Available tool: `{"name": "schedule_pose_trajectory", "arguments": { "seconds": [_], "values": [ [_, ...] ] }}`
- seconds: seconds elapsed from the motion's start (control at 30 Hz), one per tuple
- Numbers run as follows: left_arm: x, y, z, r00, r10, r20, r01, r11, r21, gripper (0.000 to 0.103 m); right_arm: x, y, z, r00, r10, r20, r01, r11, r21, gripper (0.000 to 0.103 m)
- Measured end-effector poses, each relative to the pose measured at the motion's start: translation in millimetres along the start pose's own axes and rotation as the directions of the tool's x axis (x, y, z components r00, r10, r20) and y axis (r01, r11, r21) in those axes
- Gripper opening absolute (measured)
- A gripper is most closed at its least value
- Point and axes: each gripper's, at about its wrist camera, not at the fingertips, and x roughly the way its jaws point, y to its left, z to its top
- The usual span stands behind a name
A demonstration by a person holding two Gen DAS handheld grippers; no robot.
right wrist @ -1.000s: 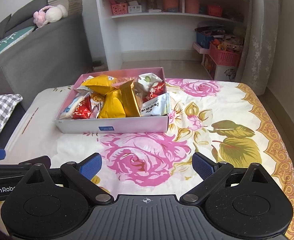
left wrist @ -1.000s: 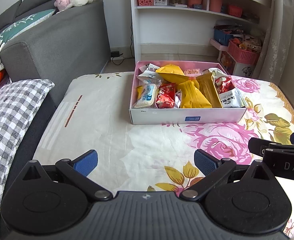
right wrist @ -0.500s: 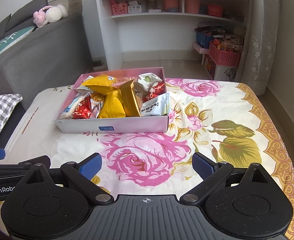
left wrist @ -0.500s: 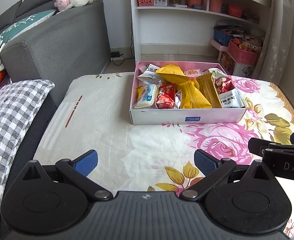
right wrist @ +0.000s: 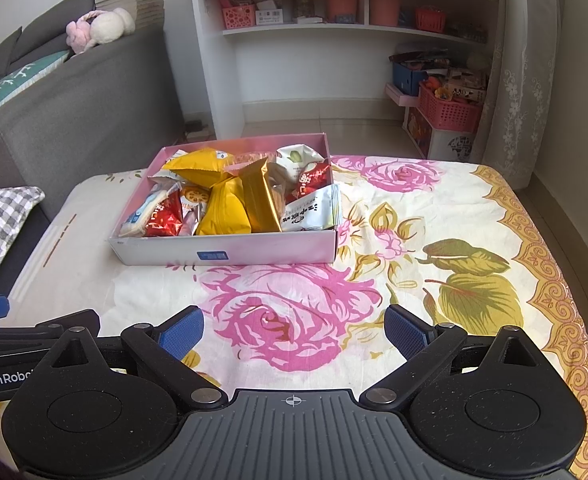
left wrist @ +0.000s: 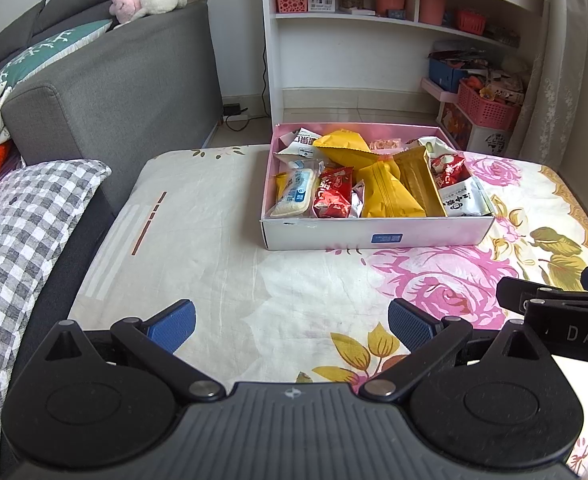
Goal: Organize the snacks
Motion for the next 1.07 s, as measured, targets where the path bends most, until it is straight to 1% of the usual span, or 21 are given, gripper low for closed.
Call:
{"name": "schedule_pose_trajectory", "arguments": {
  "seconds": [1.07],
  "values": [
    [0.7, 2.3, 0.9, 1.0, 0.005, -0.001, -0.005, 1.0, 0.002, 0.103, -0.2, 0.9, 0.1, 1.0, 0.0, -0.001, 0.0, 1.0, 0.0, 0.098]
  ]
}}
